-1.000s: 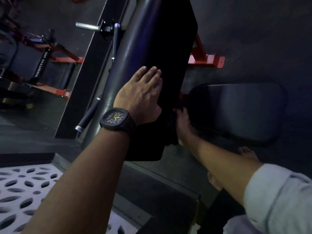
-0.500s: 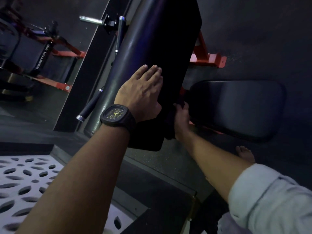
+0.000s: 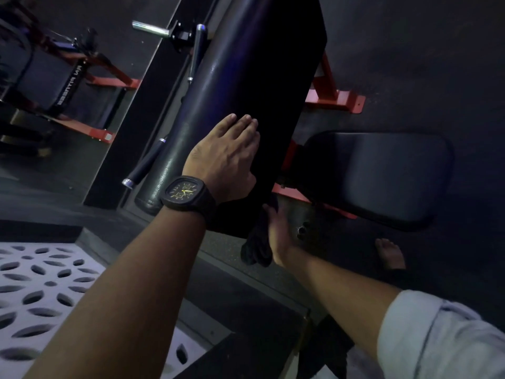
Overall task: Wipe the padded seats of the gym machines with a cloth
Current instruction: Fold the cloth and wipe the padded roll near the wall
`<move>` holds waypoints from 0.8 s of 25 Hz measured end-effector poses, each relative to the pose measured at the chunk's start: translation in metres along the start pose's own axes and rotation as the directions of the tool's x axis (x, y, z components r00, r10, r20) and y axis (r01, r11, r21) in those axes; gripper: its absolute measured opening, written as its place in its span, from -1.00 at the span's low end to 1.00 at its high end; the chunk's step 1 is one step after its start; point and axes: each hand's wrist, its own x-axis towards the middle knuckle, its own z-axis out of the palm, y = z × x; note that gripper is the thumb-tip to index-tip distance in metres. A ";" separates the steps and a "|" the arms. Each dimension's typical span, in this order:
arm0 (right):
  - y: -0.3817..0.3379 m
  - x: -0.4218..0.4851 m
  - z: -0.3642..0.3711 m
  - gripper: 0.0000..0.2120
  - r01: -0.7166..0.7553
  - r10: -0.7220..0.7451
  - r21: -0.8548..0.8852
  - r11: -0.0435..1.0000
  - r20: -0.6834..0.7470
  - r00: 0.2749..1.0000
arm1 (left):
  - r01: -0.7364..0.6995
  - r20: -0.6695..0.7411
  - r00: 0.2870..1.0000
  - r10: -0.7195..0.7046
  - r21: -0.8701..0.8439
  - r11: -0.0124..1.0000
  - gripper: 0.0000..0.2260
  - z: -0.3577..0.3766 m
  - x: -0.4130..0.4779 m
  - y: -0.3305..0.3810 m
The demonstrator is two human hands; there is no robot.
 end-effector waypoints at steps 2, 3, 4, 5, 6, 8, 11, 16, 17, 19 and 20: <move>-0.005 -0.004 0.001 -0.62 -0.004 0.003 -0.038 0.999 -0.045 0.999 | 0.028 -0.005 1.000 -0.028 -0.061 0.998 -0.36 -0.002 -0.003 0.004; -0.011 -0.008 0.002 -0.57 -0.009 0.004 -0.095 0.995 -0.052 0.999 | 0.043 0.005 0.999 -0.042 -0.082 0.996 -0.36 -0.003 -0.006 0.007; -0.016 -0.014 0.004 -0.55 -0.011 0.002 -0.166 0.986 -0.054 0.999 | 0.050 0.013 0.999 -0.049 -0.088 0.995 -0.35 -0.002 -0.012 0.009; -0.019 -0.020 0.003 -0.56 -0.006 -0.006 -0.228 0.974 -0.049 0.999 | 0.050 0.024 0.999 -0.048 -0.084 0.995 -0.35 -0.001 -0.018 0.012; -0.023 -0.028 0.002 -0.59 -0.001 -0.012 -0.252 0.968 -0.050 0.999 | 0.053 0.037 0.998 -0.050 -0.084 0.995 -0.33 0.001 -0.025 0.015; -0.036 -0.042 -0.001 -0.73 0.015 -0.024 -0.295 0.955 -0.025 0.999 | 0.096 0.071 0.994 -0.087 -0.131 0.987 -0.28 0.003 -0.038 0.025; -0.072 -0.068 0.004 -0.89 0.128 -0.118 -0.272 0.954 0.054 0.992 | 0.254 0.086 0.967 -0.239 -0.312 0.915 -0.32 0.003 -0.050 0.046; -0.151 -0.107 0.011 -0.55 0.246 -0.186 -0.272 0.930 0.229 0.955 | 0.520 0.200 0.774 -0.601 -0.742 0.423 -0.56 -0.037 -0.062 0.077; -0.165 -0.113 0.013 -0.56 0.302 -0.214 -0.322 0.897 0.282 0.935 | 0.521 0.245 0.713 -0.657 -0.812 0.263 -0.66 -0.046 -0.063 0.082; -0.185 -0.125 0.017 -0.54 0.420 -0.265 -0.375 0.826 0.398 0.878 | 0.471 0.291 0.596 -0.748 -0.882 0.031 -0.81 -0.063 -0.063 0.090; -0.192 -0.131 0.018 -0.53 0.488 -0.303 -0.388 0.782 0.448 0.841 | 0.431 0.299 0.536 -0.789 -0.901 -0.049 -0.82 -0.070 -0.062 0.093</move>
